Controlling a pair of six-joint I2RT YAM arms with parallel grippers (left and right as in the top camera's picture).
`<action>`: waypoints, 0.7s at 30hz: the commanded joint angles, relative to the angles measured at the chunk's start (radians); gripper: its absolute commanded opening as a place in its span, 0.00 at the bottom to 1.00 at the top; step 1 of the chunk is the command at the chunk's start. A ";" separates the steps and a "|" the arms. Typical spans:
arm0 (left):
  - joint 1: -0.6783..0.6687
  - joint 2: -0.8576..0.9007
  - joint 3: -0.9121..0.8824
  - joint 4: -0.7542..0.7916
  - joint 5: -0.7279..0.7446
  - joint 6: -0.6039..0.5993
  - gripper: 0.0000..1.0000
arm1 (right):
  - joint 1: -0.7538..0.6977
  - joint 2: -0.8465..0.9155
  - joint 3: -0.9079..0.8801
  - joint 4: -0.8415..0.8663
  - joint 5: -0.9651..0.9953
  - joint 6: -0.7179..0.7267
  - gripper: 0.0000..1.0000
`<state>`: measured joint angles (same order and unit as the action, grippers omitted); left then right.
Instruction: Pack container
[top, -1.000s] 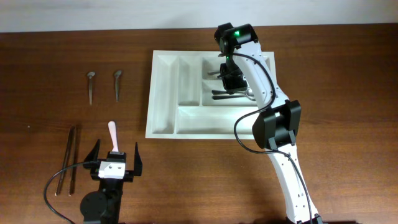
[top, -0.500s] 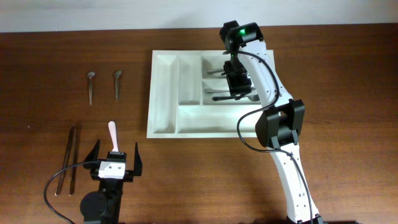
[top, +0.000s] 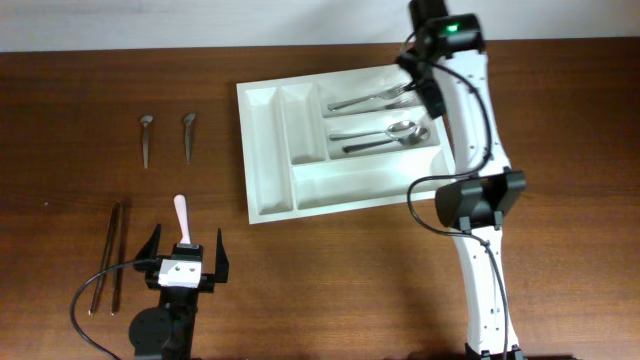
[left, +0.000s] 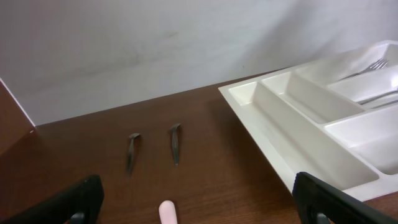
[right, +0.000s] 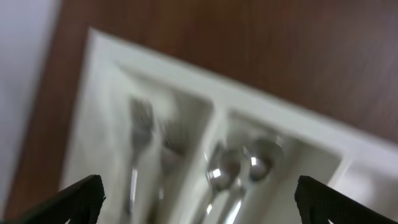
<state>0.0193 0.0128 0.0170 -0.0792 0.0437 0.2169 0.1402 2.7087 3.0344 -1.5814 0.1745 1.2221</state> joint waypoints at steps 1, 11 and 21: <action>0.003 -0.008 -0.008 0.000 -0.007 -0.002 0.99 | -0.004 -0.043 0.096 -0.011 0.116 -0.068 0.99; 0.003 -0.008 -0.008 0.000 -0.007 -0.002 0.99 | -0.079 -0.099 0.108 -0.017 0.451 -0.835 0.99; 0.003 -0.008 -0.008 0.000 -0.007 -0.002 0.99 | -0.274 -0.124 0.107 -0.117 0.298 -1.065 0.99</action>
<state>0.0193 0.0128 0.0170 -0.0792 0.0437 0.2169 -0.0631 2.6465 3.1264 -1.6920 0.5419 0.2863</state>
